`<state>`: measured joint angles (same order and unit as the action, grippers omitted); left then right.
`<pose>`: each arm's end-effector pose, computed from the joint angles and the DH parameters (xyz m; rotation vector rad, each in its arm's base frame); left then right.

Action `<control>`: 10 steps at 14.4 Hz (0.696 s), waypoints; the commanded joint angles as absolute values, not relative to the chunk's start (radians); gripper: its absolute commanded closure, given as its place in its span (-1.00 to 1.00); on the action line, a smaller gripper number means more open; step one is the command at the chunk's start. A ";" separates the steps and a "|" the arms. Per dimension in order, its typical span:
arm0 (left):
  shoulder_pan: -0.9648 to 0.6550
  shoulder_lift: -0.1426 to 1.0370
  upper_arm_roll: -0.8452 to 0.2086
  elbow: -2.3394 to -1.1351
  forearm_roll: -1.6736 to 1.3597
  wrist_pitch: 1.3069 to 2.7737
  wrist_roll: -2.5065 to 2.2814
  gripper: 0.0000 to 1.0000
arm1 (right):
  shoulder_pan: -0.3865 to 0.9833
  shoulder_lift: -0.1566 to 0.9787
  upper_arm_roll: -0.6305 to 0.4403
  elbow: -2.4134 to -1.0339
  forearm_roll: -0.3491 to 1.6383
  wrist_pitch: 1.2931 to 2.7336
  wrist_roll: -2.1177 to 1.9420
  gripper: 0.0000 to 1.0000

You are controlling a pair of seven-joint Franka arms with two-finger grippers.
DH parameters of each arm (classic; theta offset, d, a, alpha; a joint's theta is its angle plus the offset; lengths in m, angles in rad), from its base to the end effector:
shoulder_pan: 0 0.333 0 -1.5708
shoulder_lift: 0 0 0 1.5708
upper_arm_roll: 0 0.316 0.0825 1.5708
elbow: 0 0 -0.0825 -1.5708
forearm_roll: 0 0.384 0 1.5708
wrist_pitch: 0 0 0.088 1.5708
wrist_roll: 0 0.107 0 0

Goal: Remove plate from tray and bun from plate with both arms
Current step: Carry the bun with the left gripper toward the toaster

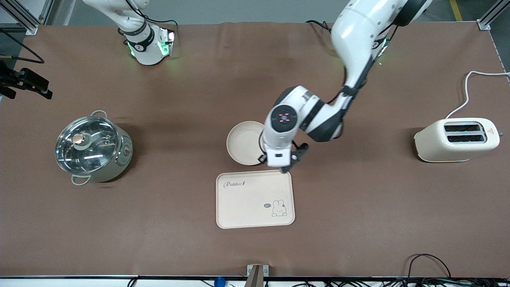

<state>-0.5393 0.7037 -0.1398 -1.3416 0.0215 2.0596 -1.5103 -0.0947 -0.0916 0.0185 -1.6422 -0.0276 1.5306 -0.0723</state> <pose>0.5876 -0.4436 0.3163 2.8115 1.2810 -0.0827 0.5196 -0.0423 0.6368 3.1137 -0.0075 -0.0345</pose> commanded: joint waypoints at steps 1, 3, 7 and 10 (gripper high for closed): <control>-0.430 0.650 -0.143 -1.374 0.055 2.023 -1.439 0.45 | -0.066 -0.080 0.003 -1.623 -0.043 1.529 -0.077 -1.00; -0.323 0.660 -0.141 -1.399 0.058 2.011 -1.304 0.45 | -0.035 -0.080 -0.006 -1.623 -0.048 1.526 -0.077 -1.00; -0.169 0.722 -0.144 -1.453 0.162 2.040 -1.169 0.40 | 0.009 -0.081 -0.060 -1.621 -0.043 1.523 -0.077 -1.00; -0.111 0.770 -0.143 -1.457 0.164 2.069 -1.112 0.38 | 0.038 -0.078 -0.100 -1.609 -0.043 1.523 -0.080 -1.00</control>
<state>-0.1292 0.7549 -0.1346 -1.4515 0.1408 2.0528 -1.1367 0.0053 -0.0887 -0.0636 -1.6362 -0.0276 1.5331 -0.0724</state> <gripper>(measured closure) 0.696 0.000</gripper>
